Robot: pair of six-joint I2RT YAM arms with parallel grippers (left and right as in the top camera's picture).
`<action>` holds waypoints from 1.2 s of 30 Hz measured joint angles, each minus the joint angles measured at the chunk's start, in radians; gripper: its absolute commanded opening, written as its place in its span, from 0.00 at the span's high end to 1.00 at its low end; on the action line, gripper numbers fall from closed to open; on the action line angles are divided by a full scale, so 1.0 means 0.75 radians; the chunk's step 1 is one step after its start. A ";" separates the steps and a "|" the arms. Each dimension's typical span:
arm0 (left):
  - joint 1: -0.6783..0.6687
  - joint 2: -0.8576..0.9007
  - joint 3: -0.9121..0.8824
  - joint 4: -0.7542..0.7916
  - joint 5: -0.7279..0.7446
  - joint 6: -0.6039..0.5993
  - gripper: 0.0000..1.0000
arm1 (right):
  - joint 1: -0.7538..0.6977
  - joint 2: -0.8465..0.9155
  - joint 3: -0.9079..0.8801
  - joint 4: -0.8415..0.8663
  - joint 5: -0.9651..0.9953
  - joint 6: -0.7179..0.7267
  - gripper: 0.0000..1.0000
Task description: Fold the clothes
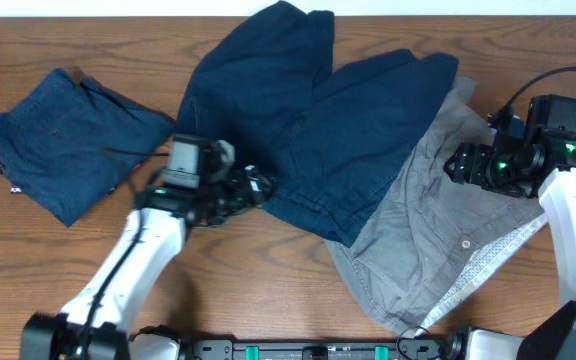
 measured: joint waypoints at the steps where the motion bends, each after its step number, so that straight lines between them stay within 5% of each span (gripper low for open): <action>1: -0.035 0.024 -0.002 0.034 0.003 -0.027 0.02 | 0.007 0.000 0.000 -0.002 -0.009 -0.005 0.15; 12: -0.499 0.399 -0.012 0.587 0.017 -0.391 0.04 | 0.025 0.001 -0.002 -0.006 -0.031 -0.044 0.12; 14: -0.552 0.426 -0.012 0.671 0.014 -0.431 0.22 | 0.025 0.001 -0.002 -0.006 -0.027 -0.045 0.13; 19: -0.603 0.475 -0.014 0.685 -0.019 -0.474 0.94 | 0.025 0.001 -0.002 -0.006 -0.013 -0.048 0.16; 28: -0.524 0.450 -0.012 0.491 0.030 -0.420 0.94 | 0.025 0.009 -0.002 -0.024 0.069 -0.031 0.29; 32: -0.358 0.303 -0.019 0.186 0.052 -0.280 0.94 | 0.036 0.061 -0.002 -0.048 0.067 -0.042 0.46; 36: -0.134 0.071 -0.020 -0.022 0.042 -0.156 0.94 | 0.102 0.174 -0.003 -0.049 -0.017 -0.105 0.78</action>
